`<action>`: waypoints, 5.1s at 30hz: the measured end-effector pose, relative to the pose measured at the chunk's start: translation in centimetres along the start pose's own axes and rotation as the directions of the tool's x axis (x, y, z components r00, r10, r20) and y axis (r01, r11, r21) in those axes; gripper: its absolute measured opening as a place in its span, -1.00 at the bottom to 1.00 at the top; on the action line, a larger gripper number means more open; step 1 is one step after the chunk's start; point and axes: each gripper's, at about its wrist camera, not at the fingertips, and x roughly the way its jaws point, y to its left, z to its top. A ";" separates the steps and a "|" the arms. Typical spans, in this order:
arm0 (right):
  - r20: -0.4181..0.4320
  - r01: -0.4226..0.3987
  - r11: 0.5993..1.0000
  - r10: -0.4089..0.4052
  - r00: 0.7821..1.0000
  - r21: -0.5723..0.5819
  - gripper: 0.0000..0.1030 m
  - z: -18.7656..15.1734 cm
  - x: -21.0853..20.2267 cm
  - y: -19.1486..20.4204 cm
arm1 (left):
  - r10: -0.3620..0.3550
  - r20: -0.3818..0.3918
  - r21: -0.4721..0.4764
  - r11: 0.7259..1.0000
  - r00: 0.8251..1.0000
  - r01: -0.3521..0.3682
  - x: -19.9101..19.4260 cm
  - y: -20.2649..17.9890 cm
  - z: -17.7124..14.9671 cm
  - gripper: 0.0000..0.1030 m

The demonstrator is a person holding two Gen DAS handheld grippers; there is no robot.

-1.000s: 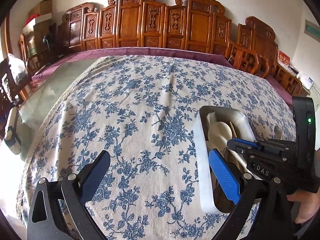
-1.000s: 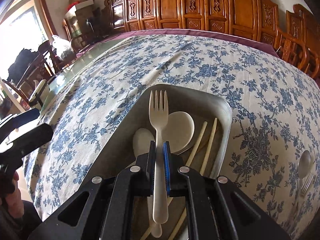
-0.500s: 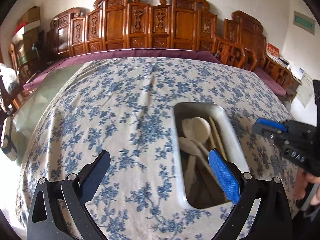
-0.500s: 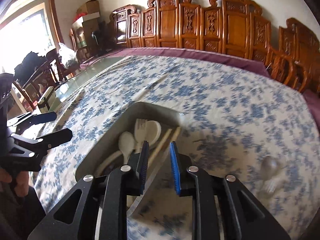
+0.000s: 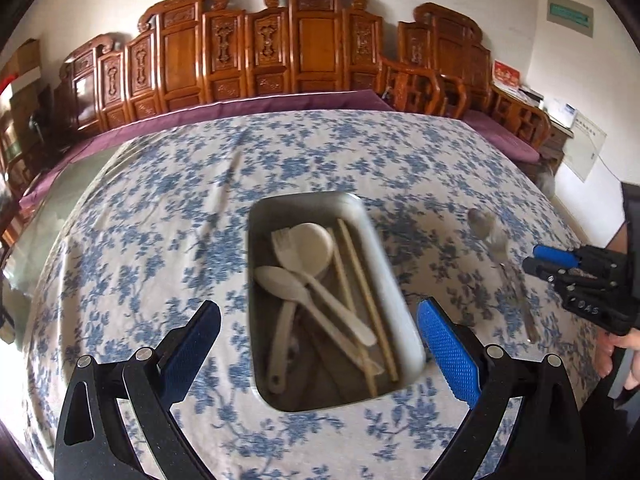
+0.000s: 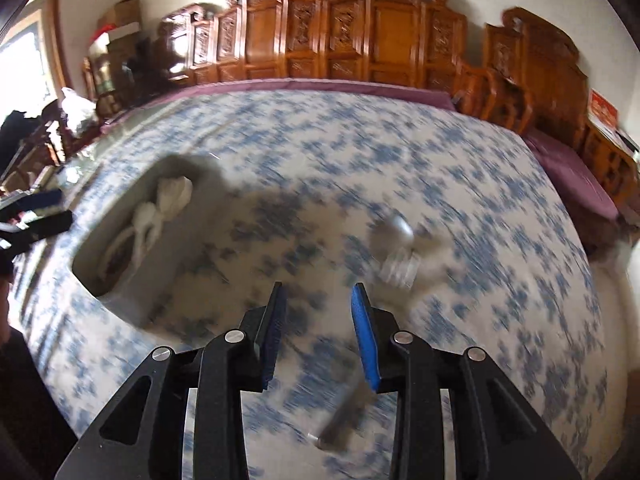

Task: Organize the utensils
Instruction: 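Move the right tool back to the metal spoon and fork, then grasp the metal fork with the right tool while the left tool reaches toward the metal spoon, then grasp the metal spoon by its handle with the left tool, then carry the metal spoon into the box and open the left tool while the right tool holds the fork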

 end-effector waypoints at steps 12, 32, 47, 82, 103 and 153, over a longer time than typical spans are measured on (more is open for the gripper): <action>-0.094 0.048 0.998 -0.043 0.995 0.044 -0.30 -2.2 3.6 -3.0 | -0.022 -0.021 0.045 0.999 1.000 0.023 0.7 -3.5 -0.3 0.85; -0.164 0.125 0.991 -0.115 0.980 0.053 -0.84 -2.5 5.3 -7.4 | -0.048 -0.042 0.124 0.991 0.998 0.053 2.4 -9.9 0.7 0.85; -0.130 0.112 0.977 -0.089 0.987 0.181 -0.84 -3.3 3.7 -11.5 | -0.082 -0.074 0.207 0.974 0.994 0.095 9.0 -18.2 2.8 0.73; -0.145 0.131 0.976 -0.107 0.984 0.172 -0.84 -3.6 4.2 -11.8 | -0.075 -0.263 0.167 0.978 0.962 0.122 16.1 -20.9 3.4 -0.90; -0.121 0.049 0.996 -0.039 0.992 0.077 -0.84 -2.8 3.6 -6.5 | -0.060 -0.173 0.147 0.985 0.983 0.086 10.7 -16.4 4.6 -0.89; 0.037 -0.080 0.990 0.085 0.996 -0.115 -0.84 2.3 -1.4 6.3 | 0.068 -0.178 0.044 0.997 0.982 -0.061 8.0 -0.9 1.8 -0.89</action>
